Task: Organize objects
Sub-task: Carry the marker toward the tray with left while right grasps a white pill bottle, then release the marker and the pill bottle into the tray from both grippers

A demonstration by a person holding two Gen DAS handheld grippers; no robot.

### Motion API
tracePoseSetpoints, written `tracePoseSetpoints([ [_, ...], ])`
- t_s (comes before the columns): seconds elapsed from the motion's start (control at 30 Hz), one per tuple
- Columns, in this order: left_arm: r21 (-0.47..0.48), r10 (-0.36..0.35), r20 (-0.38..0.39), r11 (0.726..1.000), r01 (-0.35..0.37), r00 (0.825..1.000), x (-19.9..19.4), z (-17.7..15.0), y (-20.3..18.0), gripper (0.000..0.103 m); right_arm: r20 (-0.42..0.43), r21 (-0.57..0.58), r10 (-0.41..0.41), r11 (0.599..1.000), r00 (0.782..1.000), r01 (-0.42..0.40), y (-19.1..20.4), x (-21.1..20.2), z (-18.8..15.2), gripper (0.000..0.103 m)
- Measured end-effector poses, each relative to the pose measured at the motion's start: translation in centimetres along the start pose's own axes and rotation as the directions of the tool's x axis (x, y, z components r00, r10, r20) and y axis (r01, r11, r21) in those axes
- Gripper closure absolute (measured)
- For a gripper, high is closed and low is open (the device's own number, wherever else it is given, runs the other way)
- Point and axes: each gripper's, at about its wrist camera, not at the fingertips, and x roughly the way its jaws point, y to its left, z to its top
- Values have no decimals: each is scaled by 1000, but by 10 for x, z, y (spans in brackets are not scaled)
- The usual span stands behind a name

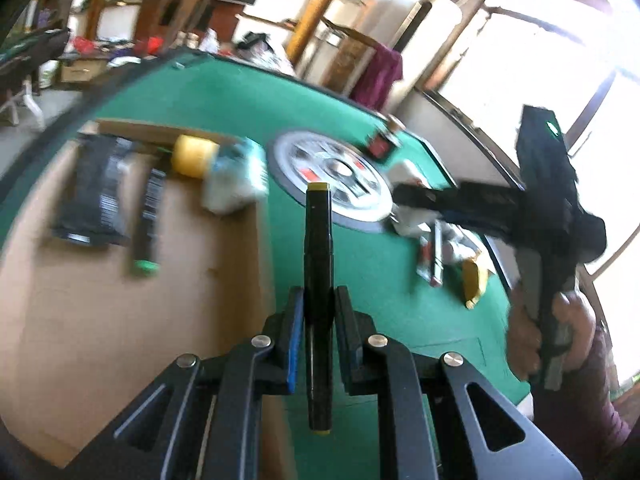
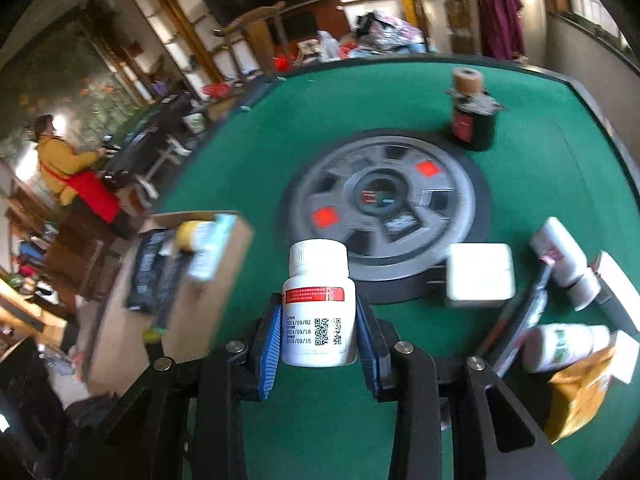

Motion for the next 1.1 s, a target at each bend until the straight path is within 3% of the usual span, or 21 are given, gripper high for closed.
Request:
tracePoseSetpoints([
  [0.13, -43, 40, -2, 998, -40, 999, -15, 13, 32, 85, -16, -21, 95, 995, 995, -95, 36, 1, -4, 65],
  [0.23, -31, 124, -2, 992, -124, 992, -18, 21, 52, 88, -53, -30, 155, 987, 987, -156, 63, 17, -8, 65],
  [0.33, -78, 123, -44, 989, -126, 991, -10, 27, 80, 92, -99, -42, 189, 980, 977, -193, 89, 41, -13, 65],
  [0.5, -121, 137, -107, 981, -150, 985, 15, 33, 108, 93, -173, -68, 178, 979, 969, -192, 122, 85, -23, 65],
  [0.67, -154, 117, -107, 979, -133, 987, 20, 30, 116, 93, -188, -131, 109, 982, 976, -135, 145, 110, -26, 65],
  [0.73, -163, 103, -103, 979, -119, 989, 19, 28, 118, 87, -190, -154, 81, 982, 978, -111, 151, 117, -25, 65],
  [0.8, -182, 87, -95, 978, -104, 992, 14, 25, 121, 57, -188, -176, 52, 981, 981, -86, 155, 123, -23, 65],
  [0.87, -189, 84, -76, 977, -97, 994, 8, 23, 122, 45, -184, -201, 20, 978, 983, -57, 158, 129, -23, 65],
  [0.93, -182, 96, -56, 978, -104, 994, 1, 23, 120, 40, -176, -211, -3, 977, 984, -35, 159, 131, -22, 64],
  [1.0, -176, 118, -31, 977, -121, 993, -8, 21, 118, 29, -156, -207, -3, 978, 988, -29, 156, 127, -19, 63],
  [1.1, -160, 141, -15, 977, -142, 990, -13, 19, 110, 25, -116, -191, 15, 981, 993, -37, 150, 110, -15, 53],
])
